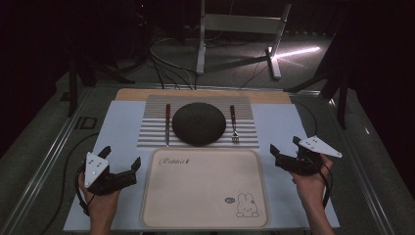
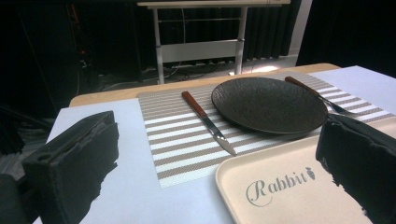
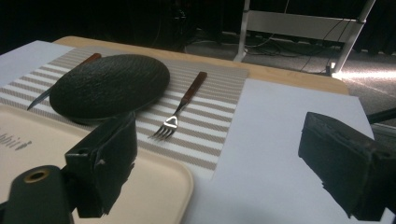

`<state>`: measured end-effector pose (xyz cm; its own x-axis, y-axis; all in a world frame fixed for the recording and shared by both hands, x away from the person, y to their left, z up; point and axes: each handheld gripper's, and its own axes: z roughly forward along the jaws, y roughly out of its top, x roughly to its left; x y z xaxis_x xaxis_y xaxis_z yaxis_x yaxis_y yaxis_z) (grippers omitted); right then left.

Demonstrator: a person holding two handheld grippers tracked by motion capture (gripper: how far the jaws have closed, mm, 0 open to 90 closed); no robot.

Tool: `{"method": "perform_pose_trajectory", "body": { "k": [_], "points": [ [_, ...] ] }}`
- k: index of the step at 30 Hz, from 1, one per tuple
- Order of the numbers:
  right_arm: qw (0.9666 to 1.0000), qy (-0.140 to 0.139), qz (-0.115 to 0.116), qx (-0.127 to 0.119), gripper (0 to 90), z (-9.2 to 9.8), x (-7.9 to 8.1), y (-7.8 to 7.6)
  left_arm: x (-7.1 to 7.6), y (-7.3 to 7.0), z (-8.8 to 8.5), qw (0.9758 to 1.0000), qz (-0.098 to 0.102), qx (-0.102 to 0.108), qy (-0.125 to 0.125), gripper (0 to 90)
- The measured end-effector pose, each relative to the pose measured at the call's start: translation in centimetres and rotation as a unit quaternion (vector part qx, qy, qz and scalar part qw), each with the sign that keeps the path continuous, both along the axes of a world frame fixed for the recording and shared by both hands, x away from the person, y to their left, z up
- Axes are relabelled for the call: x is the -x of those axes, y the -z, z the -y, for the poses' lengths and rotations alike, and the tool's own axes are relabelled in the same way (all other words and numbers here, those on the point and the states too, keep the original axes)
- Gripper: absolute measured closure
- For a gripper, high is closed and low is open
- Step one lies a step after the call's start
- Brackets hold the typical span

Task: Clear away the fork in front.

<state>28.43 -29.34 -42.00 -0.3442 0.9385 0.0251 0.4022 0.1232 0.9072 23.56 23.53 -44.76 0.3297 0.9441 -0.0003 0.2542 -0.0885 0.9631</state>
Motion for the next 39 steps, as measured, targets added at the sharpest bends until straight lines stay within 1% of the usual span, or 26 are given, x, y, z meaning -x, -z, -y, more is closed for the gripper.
{"method": "perform_pose_trajectory", "body": {
  "k": [4,6,14,18,25,28,36,39],
  "points": [
    [1.0,0.001,-0.001,-0.004,11.7,-0.1,-0.4,-0.4,0.0,0.0,0.0,1.0,0.0,0.0,0.0,0.0],
    [1.0,0.002,0.003,-0.008,11.8,-0.2,-0.7,-1.0,0.0,0.0,0.0,1.0,0.0,-0.001,0.0,0.0],
    [0.9999,0.0,0.01,0.005,11.7,-0.8,-1.9,-2.0,0.0,0.0,0.0,1.0,0.0,0.001,0.0,0.0],
    [0.9999,-0.003,0.009,0.004,11.7,-1.3,-2.6,-2.4,-0.1,0.1,0.0,1.0,-0.001,0.0,0.0,0.0],
    [0.9998,-0.006,0.01,0.016,11.7,-2.1,-3.8,-3.1,-0.1,0.1,0.0,1.0,-0.001,-0.001,0.001,0.0],
    [0.9998,-0.004,0.005,0.018,11.7,-2.4,-4.5,-3.2,-0.1,0.1,0.0,1.0,-0.002,0.0,0.0,0.0],
    [0.9999,-0.003,-0.017,-0.003,11.7,-3.1,-6.7,-3.2,-0.1,0.1,0.0,1.0,-0.002,0.0,0.001,0.0],
    [0.9994,-0.003,-0.027,-0.022,11.7,-3.4,-7.4,-3.2,-0.1,0.1,0.0,1.0,-0.002,-0.001,0.001,0.0]
  ]
}}
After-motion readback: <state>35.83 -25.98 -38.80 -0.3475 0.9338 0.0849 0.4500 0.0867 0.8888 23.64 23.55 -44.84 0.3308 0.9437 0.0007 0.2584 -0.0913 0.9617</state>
